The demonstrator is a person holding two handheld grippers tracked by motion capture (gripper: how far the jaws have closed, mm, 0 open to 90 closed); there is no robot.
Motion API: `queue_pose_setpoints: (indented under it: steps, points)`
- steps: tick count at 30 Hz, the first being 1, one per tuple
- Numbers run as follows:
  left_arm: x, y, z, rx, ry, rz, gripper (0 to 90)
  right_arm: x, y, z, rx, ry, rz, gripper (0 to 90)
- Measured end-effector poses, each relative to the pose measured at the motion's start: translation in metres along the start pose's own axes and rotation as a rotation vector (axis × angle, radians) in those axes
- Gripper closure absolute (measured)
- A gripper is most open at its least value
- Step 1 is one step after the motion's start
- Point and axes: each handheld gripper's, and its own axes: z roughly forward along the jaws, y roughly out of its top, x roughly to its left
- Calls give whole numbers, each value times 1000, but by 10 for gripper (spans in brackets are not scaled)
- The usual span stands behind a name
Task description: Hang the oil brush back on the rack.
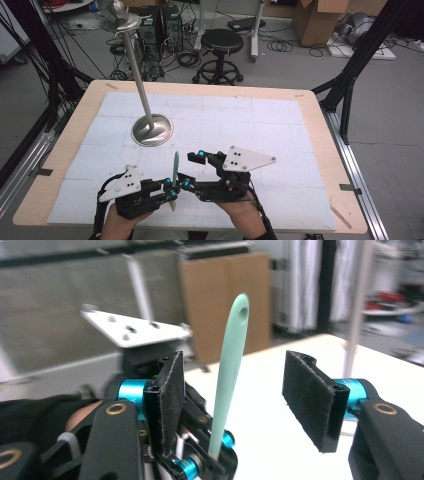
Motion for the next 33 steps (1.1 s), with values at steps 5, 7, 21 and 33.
queue_pose_setpoints:
  steps: [5,7,21,33]
  points:
    - [-3,0,0,3,70,14,810,9,-4,10,23,-93,15,508]
    - [-5,0,1,8,86,20,810,10,-4,12,28,-123,19,525]
    - [-11,-1,4,23,125,50,810,15,-2,20,17,-167,71,666]
    - [-8,0,4,26,84,49,763,13,-3,19,19,-127,134,824]
